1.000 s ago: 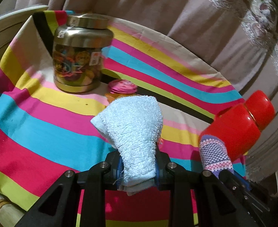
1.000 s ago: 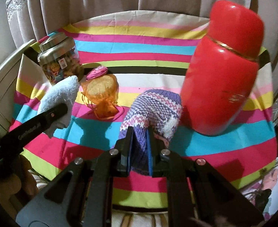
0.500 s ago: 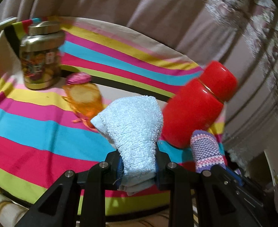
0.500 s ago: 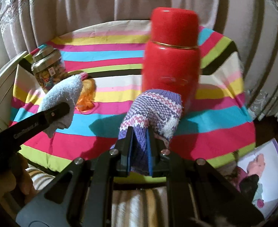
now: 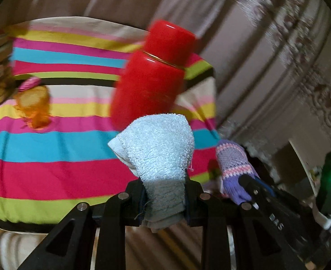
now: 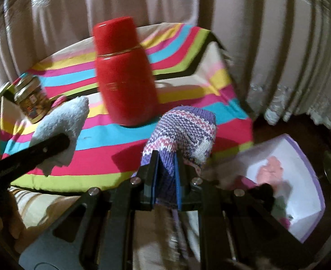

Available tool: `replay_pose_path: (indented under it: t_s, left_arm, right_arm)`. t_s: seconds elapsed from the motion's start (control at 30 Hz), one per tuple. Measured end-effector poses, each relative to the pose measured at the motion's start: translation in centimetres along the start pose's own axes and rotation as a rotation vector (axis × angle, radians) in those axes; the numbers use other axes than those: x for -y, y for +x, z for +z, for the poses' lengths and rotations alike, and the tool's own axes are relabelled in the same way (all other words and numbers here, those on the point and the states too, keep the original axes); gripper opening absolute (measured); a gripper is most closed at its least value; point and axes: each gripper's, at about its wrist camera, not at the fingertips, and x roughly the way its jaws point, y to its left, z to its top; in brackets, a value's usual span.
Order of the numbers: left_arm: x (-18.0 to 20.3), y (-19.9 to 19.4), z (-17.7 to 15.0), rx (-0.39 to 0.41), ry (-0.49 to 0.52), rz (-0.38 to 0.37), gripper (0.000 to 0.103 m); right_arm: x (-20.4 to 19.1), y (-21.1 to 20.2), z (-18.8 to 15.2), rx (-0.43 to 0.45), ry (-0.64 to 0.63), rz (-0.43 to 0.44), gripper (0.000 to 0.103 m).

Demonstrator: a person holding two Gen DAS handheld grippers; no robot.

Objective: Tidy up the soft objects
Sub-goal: 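Carry the towel and mitten to the white box and open both tools inside it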

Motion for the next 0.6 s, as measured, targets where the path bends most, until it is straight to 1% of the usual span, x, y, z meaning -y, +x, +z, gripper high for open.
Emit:
replay_pose_path:
  t_s: [0.1, 0.3, 0.53, 0.57, 0.6]
  left_arm:
    - [2.5, 0.8, -0.9, -0.038, 0.038, -0.05, 0.027]
    - [6.1, 2.3, -1.9, -0.099, 0.098, -0.118, 0.027]
    - [9.4, 3.0, -3.1, -0.138, 0.162, -0.195, 0.027]
    - [9.9, 3.1, -3.3, -0.146, 0.172, -0.223, 0.028]
    - [10.2, 3.1, -3.5, -0.16, 0.182, -0.262, 0.035]
  right_arm:
    - [2.7, -0.6, -0.4, 0.002, 0.035, -0.04, 0.016]
    - [7.7, -1.4, -1.3, -0.008, 0.103, -0.133, 0.016]
    - [11.4, -2.8, -1.8, 0.007, 0.148, -0.219, 0.016]
    - [11.7, -3.0, -1.8, 0.009, 0.151, -0.229, 0.016]
    - [12.0, -3.1, -1.8, 0.01, 0.156, -0.243, 0.016]
